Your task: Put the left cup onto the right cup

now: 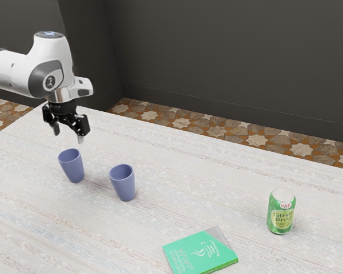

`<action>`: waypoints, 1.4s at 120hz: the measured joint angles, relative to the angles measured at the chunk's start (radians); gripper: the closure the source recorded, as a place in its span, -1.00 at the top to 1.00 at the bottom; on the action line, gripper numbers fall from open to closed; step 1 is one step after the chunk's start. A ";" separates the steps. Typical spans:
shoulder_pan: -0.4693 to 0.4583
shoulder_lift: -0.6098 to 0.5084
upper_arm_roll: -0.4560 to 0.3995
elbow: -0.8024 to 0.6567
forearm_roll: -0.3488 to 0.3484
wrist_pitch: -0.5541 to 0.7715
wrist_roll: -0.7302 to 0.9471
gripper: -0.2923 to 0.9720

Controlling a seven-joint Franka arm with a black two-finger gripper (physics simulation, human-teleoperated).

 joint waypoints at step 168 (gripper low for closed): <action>0.070 0.285 0.026 0.004 -0.055 0.353 0.188 0.54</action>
